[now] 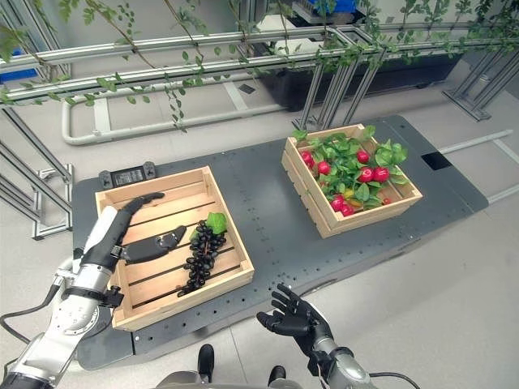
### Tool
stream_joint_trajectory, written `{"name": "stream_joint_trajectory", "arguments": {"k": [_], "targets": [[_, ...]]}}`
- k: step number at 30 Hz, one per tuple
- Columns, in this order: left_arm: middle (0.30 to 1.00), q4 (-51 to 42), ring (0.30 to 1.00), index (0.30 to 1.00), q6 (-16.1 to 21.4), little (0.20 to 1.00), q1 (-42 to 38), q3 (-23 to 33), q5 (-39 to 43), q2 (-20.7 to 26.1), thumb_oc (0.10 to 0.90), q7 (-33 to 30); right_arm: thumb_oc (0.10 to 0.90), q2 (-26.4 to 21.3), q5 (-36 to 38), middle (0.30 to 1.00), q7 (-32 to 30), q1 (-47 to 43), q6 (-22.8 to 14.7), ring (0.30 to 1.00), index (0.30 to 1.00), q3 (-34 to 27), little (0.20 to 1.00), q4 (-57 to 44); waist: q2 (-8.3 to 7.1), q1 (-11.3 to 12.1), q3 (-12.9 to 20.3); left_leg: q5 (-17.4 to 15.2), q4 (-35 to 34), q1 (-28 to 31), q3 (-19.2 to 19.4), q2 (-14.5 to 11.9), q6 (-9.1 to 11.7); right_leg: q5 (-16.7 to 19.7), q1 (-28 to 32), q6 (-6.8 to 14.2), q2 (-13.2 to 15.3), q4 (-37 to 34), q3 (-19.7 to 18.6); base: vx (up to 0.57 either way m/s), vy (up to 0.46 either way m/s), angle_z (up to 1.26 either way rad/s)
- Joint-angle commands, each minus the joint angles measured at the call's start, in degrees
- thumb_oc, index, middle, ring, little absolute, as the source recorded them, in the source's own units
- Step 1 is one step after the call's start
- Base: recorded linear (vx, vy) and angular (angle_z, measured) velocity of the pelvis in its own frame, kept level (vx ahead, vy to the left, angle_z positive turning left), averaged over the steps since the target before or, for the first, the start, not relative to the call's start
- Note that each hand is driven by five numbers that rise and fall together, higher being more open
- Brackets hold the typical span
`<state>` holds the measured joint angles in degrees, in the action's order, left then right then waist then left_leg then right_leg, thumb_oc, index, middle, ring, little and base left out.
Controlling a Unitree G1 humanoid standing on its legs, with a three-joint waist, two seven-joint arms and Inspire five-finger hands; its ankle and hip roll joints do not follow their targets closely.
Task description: Pick up the fruits from the basket on one side to the basket on the other side
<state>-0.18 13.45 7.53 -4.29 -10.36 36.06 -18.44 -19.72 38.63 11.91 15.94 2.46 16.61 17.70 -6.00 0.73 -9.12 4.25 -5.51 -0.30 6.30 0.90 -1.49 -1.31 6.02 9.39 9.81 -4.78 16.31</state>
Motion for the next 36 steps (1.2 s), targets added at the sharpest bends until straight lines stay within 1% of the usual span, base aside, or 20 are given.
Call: {"name": "stream_joint_trajectory", "arguments": {"k": [1, 2, 3, 5, 8, 10, 11, 12, 13, 14, 16, 17, 19, 22, 26, 30, 31, 32, 34, 36], "targets": [[0.9, -2.0, 0.9, 0.9, 3.5, 0.9, -8.0, 2.1, -2.5, -1.9, 0.8, -5.9, 0.8, -1.1, -0.6, 0.9, 2.6, -3.9, -2.2, 0.9, 0.9, 0.8, 0.9, -4.0, 2.65, 0.3, 1.2, -6.4, 0.5, 4.3, 3.3, -4.2, 3.6, 5.0, -7.9, 1.1, 1.9, 4.0, 0.6, 0.0, 0.0, 0.0], [0.9, 0.1, 0.9, 0.9, 2.3, 0.9, -9.9, 0.3, -3.1, -2.2, 0.8, -7.0, 0.8, -1.6, -0.4, 0.9, 2.7, -4.4, -1.7, 0.9, 0.9, 1.5, 0.9, -4.5, 2.52, -0.1, 0.7, -6.1, 0.5, 4.0, 3.5, -4.5, 3.6, 4.7, -8.7, 0.9, 1.5, 4.7, 0.1, 0.0, 0.0, 0.0], [0.9, 1.5, 0.9, 0.9, 2.0, 0.9, -11.3, -0.8, -3.5, -2.1, 0.8, -8.5, 0.8, -1.7, -0.3, 0.9, 2.8, -4.9, -1.6, 0.9, 0.9, 1.9, 0.9, -4.5, 2.47, -0.4, 0.3, -6.0, 0.5, 3.6, 3.6, -4.6, 3.6, 4.3, -9.6, 0.8, 1.2, 5.6, -0.2, 0.0, 0.0, 0.0], [0.9, 2.6, 0.9, 0.9, 1.4, 0.9, -12.6, -1.6, -3.6, -2.2, 0.8, -9.7, 0.8, -1.9, -0.2, 0.9, 2.8, -5.4, -1.6, 0.9, 0.9, 2.3, 0.9, -4.7, 2.44, -0.6, -0.3, -5.7, 0.5, 3.2, 3.6, -4.7, 3.6, 3.7, -10.5, 0.6, 0.9, 6.7, -0.6, -0.03, 0.006, -0.02], [0.9, 7.8, 0.9, 0.9, -0.7, 0.9, -18.0, -4.9, -3.5, -2.6, 0.8, -14.0, 0.8, -2.6, 0.6, 0.9, 2.7, -8.5, -2.3, 0.9, 0.9, 3.9, 0.9, -4.9, 1.88, -1.4, -3.7, -5.4, 2.9, 0.3, 3.6, -5.0, 3.6, 2.7, -14.0, 0.3, 0.5, 10.1, -1.9, -0.14, 0.008, -0.08], [0.9, 10.1, 0.9, 0.9, -1.4, 0.9, -20.1, -6.1, -2.9, -2.7, 0.8, -15.7, 0.8, -2.9, 0.8, 0.9, 2.6, -9.7, -2.1, 0.9, 0.9, 4.5, 0.9, -5.1, 1.61, -1.6, -5.0, -5.5, 4.3, -1.2, 3.5, -5.0, 3.7, 2.5, -15.3, 0.3, 0.5, 11.1, -2.1, -0.13, 0.003, -0.01], [0.9, 12.6, 0.9, 0.9, -2.9, 0.9, -21.8, -7.2, -2.4, -3.2, 0.8, -16.8, 0.8, -3.3, 0.8, 0.9, 2.8, -10.8, -1.8, 0.9, 0.9, 5.0, 0.9, -5.6, 1.24, -1.8, -6.3, -5.5, 5.7, -2.7, 3.3, -5.1, 3.8, 2.2, -16.6, 0.3, 0.4, 12.4, -2.5, -0.13, 0.004, -0.12], [0.9, 14.0, 0.9, 0.9, -3.0, 0.9, -22.9, -8.1, -2.4, -3.5, 0.8, -18.0, 0.8, -3.4, 1.0, 0.9, 2.5, -11.4, -1.7, 0.9, 0.9, 5.6, 0.9, -5.9, 1.08, -1.9, -7.2, -5.4, 6.7, -3.9, 3.3, -5.2, 3.9, 2.0, -17.4, 0.2, 0.4, 13.4, -2.7, -0.14, 0.001, -0.21], [0.9, 14.8, 0.9, 0.9, -3.7, 0.9, -23.8, -8.7, -2.3, -3.6, 0.8, -18.3, 0.8, -3.5, 1.2, 0.9, 2.3, -11.9, -1.4, 0.9, 0.9, 5.8, 0.9, -6.2, 0.95, -2.0, -7.8, -5.4, 7.5, -4.8, 3.1, -5.3, 3.9, 1.8, -18.1, 0.2, 0.4, 14.0, -2.8, -0.15, -0.002, -0.2], [0.9, 16.8, 0.9, 0.9, -4.2, 0.9, -25.4, -10.0, -2.0, -4.1, 0.8, -19.0, 0.8, -3.8, 1.4, 0.9, 2.1, -13.0, -1.4, 0.9, 0.9, 6.7, 0.9, -6.3, 0.61, -2.2, -9.1, -5.4, 9.6, -6.8, 2.8, -5.3, 4.1, 1.7, -19.4, 0.0, 0.4, 15.1, -3.3, -0.12, -0.001, -0.08], [0.9, 18.2, 0.9, 0.9, -5.2, 0.9, -27.0, -11.2, -1.0, -4.3, 0.8, -18.5, 0.8, -4.2, 1.8, 0.9, 1.9, -13.9, -1.4, 0.9, 0.9, 7.4, 0.9, -6.3, 0.41, -2.2, -10.1, -5.4, 10.5, -7.8, 2.7, -5.2, 4.1, 1.5, -20.2, -0.1, 0.4, 15.9, -3.4, -0.1, 0.009, 0.03], [0.9, 19.1, 0.9, 0.9, -5.8, 0.9, -27.7, -11.9, -0.2, -4.4, 0.8, -17.8, 0.8, -4.4, 2.0, 0.9, 1.9, -14.3, -1.5, 0.9, 0.9, 7.7, 0.9, -6.2, 0.36, -2.3, -10.6, -5.4, 11.0, -8.2, 2.8, -5.2, 4.2, 1.3, -20.5, -0.2, 0.4, 16.2, -3.3, -0.08, 0.022, -0.01], [0.9, 20.6, 0.9, 0.9, -7.2, 0.9, -28.8, -13.3, 0.8, -5.2, 0.8, -18.3, 0.8, -4.5, 2.0, 0.9, 1.5, -15.1, -1.7, 0.9, 0.9, 8.4, 0.9, -5.9, 0.28, -2.4, -11.5, -5.5, 11.9, -8.8, 2.6, -5.1, 4.2, 1.2, -20.8, -0.2, 0.4, 16.7, -3.4, -0.04, 0.026, -0.02], [0.9, 22.0, 0.9, 0.9, -9.5, 0.9, -28.9, -14.0, 1.9, -5.9, 0.8, -18.8, 0.8, -4.5, 2.1, 0.9, 1.4, -15.3, -2.3, 0.9, 0.9, 8.6, 0.9, -5.8, 0.1, -2.5, -12.4, -5.7, 12.2, -8.8, 2.5, -5.1, 4.1, 1.1, -20.6, -0.3, 0.3, 16.6, -3.4, 0.0, 0.0, 0.0], [0.9, 25.5, 0.9, 0.9, -14.5, 0.9, -30.3, -14.8, 5.0, -7.9, 0.8, -21.0, 0.8, -4.3, 1.8, 0.9, 0.8, -16.8, -3.0, 0.9, 0.9, 9.0, 0.9, -6.0, -0.46, -2.6, -13.7, -5.2, 11.6, -9.4, 2.9, -5.1, 4.2, 1.5, -20.6, -0.5, -0.6, 15.5, -3.6, -0.05, 0.0, -0.01], [0.9, 28.2, 0.9, 0.9, -16.2, 0.9, -31.8, -15.1, 6.4, -9.4, 0.8, -22.0, 0.8, -4.3, 2.0, 0.9, -0.4, -17.9, -2.9, 0.9, 0.9, 10.0, 0.9, -7.0, -1.14, -2.5, -14.8, -4.8, 11.8, -10.4, 2.9, -5.2, 4.3, 1.5, -21.1, -0.6, -0.9, 15.6, -3.6, -0.06, -0.019, -0.05], [0.9, 29.1, 0.9, 0.9, -17.6, 0.9, -32.4, -15.4, 6.3, -10.0, 0.8, -21.9, 0.8, -4.3, 2.1, 0.9, -0.5, -18.0, -2.9, 0.9, 0.9, 10.3, 0.9, -7.4, -1.54, -2.6, -15.1, -4.7, 11.9, -10.6, 2.9, -5.4, 4.3, 1.4, -21.1, -0.7, -1.2, 15.5, -3.5, -0.03, -0.029, -0.07], [0.9, 29.3, 0.9, 0.9, -17.9, 0.9, -32.6, -15.6, 6.4, -10.1, 0.8, -22.0, 0.8, -4.3, 2.1, 0.9, -0.6, -18.1, -2.8, 0.9, 0.9, 10.4, 0.9, -7.4, -1.62, -2.7, -15.2, -4.7, 11.9, -10.6, 2.9, -5.4, 4.3, 1.4, -21.0, -0.7, -1.2, 15.5, -3.6, -0.03, -0.033, -0.04], [0.9, 31.0, 0.9, 0.9, -20.4, 0.9, -33.6, -15.9, 7.5, -10.9, 0.8, -23.1, 0.8, -4.1, 2.4, 0.9, -0.6, -18.7, -3.1, 0.9, 0.9, 10.9, 0.9, -7.2, -2.08, -2.7, -15.5, -4.5, 11.7, -10.6, 3.0, -5.6, 4.5, 1.5, -20.6, -0.8, -1.6, 15.0, -3.3, -0.02, -0.033, -0.04], [0.9, 32.1, 0.9, 0.9, -21.0, 0.9, -34.1, -15.7, 8.4, -11.2, 0.8, -23.9, 0.8, -4.0, 2.5, 0.9, -0.5, -19.0, -3.5, 0.9, 0.9, 11.2, 0.9, -7.0, -2.26, -2.8, -15.7, -4.4, 11.6, -10.5, 3.1, -5.7, 4.5, 1.5, -20.3, -0.9, -1.9, 14.6, -3.3, -0.01, -0.015, -0.01]]}}
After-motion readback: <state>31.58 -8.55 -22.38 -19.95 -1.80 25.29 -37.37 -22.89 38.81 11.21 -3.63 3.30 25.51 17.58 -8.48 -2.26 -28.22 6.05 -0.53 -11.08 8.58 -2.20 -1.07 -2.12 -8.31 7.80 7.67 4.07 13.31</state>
